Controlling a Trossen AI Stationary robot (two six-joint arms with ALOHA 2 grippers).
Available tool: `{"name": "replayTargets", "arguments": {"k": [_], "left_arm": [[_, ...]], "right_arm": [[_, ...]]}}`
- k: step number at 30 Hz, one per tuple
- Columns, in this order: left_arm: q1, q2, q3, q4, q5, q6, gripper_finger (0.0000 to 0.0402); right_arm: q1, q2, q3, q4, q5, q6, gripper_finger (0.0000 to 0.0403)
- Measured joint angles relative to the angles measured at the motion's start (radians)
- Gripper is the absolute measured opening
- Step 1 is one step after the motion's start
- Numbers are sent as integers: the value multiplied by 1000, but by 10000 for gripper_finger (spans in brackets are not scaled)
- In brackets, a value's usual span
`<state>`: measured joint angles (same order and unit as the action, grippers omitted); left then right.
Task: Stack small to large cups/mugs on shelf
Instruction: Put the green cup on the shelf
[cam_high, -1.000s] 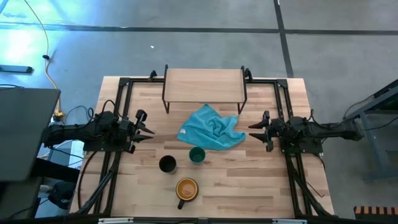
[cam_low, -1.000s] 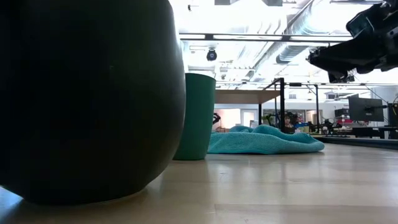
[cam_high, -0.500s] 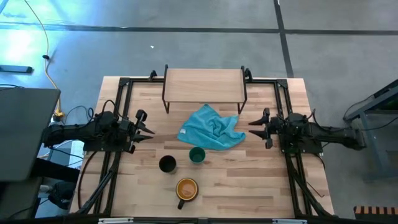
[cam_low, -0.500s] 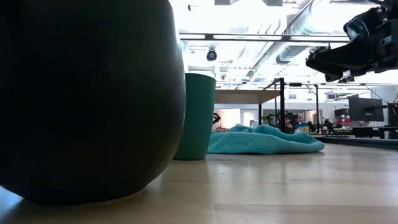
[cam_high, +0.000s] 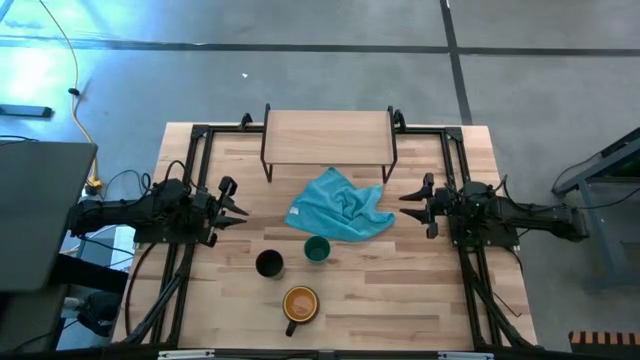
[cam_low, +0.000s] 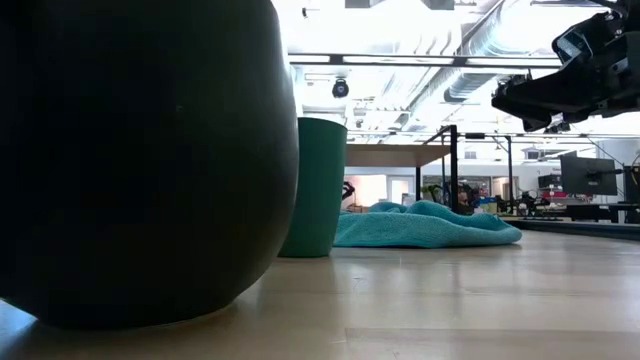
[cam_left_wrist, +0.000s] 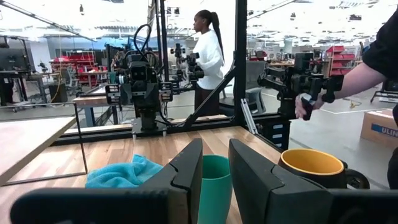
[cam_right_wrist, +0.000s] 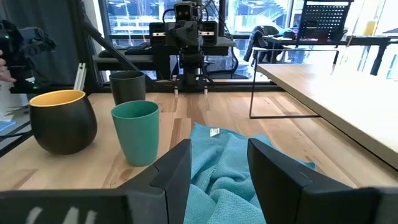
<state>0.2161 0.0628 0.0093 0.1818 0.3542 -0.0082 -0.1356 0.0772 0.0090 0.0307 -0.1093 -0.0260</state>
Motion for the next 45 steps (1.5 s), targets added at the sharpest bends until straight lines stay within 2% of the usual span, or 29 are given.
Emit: {"name": "replayTargets", "arguments": {"k": [13, 19, 23, 31, 36, 39, 45], "left_arm": [[0, 0, 0, -6, 0, -3, 67], [0, 0, 0, 35, -9, -160, 67], [0, 0, 0, 151, -14, -198, 67], [0, 0, 0, 580, -14, -199, 67], [0, 0, 0, 646, -15, -283, 67], [0, 0, 0, 640, -25, -307, 67], [0, 0, 0, 628, -9, -364, 67]], "right_arm": [[0, 0, 0, 0, 0, 2, 149], [0, 0, 0, 3, 1, 25, 149], [0, 0, 0, 4, 1, 26, 149], [0, 0, 0, 75, 2, 20, 149], [1, 0, 0, 70, 4, 30, 149], [1, 0, 0, 71, 5, 143, 149], [1, 0, 0, 120, 10, 561, 149]]}}
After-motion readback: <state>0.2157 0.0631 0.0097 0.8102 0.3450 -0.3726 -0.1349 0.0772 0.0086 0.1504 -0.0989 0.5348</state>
